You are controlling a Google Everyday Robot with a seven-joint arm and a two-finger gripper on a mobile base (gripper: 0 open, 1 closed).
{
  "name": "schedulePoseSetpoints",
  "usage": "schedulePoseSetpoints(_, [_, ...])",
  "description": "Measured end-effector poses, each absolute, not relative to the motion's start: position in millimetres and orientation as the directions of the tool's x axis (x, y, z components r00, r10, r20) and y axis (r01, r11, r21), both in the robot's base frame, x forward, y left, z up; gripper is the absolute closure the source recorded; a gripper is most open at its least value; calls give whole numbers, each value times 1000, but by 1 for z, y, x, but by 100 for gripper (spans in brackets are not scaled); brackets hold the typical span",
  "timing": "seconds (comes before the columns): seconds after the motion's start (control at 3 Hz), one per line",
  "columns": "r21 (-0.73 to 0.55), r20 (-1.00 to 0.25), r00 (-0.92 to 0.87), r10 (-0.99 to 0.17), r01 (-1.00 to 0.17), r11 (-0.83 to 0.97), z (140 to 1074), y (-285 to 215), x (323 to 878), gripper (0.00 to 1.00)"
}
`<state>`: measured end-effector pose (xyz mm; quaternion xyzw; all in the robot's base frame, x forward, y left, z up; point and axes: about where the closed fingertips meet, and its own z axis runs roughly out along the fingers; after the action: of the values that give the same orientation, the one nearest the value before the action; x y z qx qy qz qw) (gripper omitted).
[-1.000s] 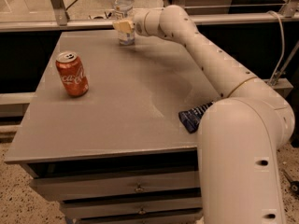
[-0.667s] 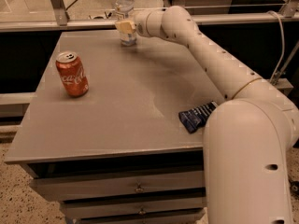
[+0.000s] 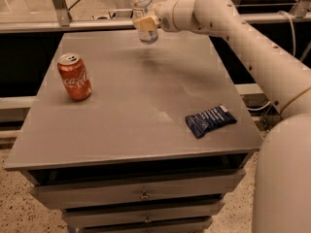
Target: Knock blue plastic bottle over
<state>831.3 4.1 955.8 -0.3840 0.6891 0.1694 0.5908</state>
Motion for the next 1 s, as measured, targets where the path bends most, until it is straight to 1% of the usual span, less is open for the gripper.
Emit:
schedulePoseSetpoints(0.33, [-343, -848, 8, -530, -772, 536, 971, -24, 791, 100])
schedulePoseSetpoints(0.67, [-413, -745, 36, -666, -809, 419, 976, -31, 780, 100])
schedulePoseSetpoints(1.0, [-436, -603, 68, -795, -863, 257, 952, -31, 764, 100])
